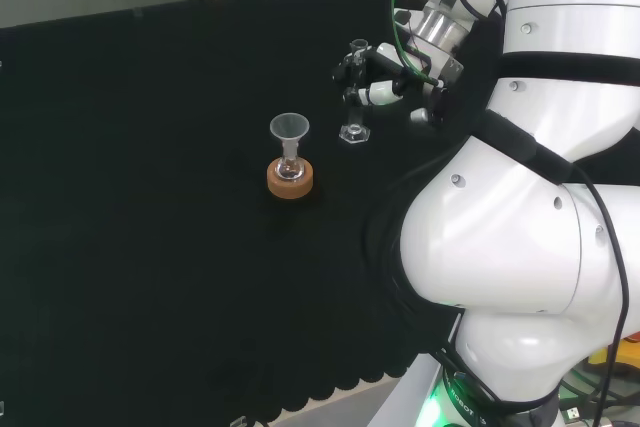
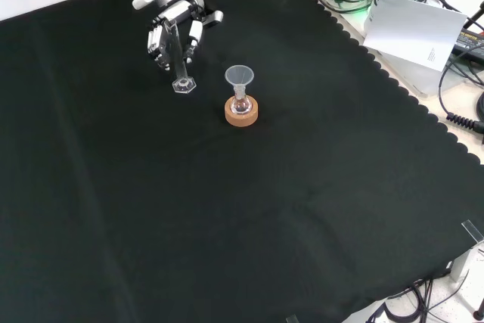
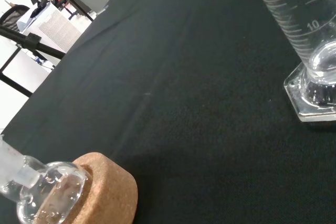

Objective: Put the graduated cylinder back on the table.

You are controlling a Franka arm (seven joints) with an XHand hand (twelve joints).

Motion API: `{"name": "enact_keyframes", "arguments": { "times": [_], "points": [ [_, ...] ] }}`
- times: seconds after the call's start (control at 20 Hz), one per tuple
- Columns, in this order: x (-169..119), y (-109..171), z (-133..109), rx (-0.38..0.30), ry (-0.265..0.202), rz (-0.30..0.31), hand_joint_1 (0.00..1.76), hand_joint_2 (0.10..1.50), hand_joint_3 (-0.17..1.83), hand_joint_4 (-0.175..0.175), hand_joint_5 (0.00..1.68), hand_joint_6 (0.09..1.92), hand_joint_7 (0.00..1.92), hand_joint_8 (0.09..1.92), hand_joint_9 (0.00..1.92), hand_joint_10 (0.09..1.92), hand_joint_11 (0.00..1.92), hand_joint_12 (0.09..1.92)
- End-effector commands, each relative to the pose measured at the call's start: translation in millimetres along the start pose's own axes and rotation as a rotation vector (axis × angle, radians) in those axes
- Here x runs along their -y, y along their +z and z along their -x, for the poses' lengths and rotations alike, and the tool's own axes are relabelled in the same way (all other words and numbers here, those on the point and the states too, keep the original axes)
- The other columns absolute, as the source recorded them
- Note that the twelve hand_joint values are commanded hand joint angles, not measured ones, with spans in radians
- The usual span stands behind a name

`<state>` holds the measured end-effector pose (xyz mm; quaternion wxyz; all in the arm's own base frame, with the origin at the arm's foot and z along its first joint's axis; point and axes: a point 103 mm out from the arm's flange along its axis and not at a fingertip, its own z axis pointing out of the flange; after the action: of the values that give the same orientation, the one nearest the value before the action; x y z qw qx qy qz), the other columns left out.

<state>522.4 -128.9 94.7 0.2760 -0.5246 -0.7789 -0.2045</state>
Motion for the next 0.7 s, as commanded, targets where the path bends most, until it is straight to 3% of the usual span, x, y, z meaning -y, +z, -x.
{"name": "enact_keyframes", "arguments": {
  "times": [0.05,0.35,0.7],
  "points": [
    [0,-1,0,-0.001,0.007,-0.003,0.93,0.95,-0.17,-0.073,0.45,0.58,0.59,0.64,1.03,0.09,0.61,1.22],
    [1,-7,1,0.002,0.022,0.014,0.84,0.91,-0.17,-0.066,0.37,0.41,0.31,0.67,0.77,0.09,0.25,1.39],
    [12,-28,-1,0.033,0.04,0.046,0.82,0.91,-0.17,-0.068,0.35,0.25,0.2,0.69,0.68,0.09,0.13,1.45]
  ]
}}
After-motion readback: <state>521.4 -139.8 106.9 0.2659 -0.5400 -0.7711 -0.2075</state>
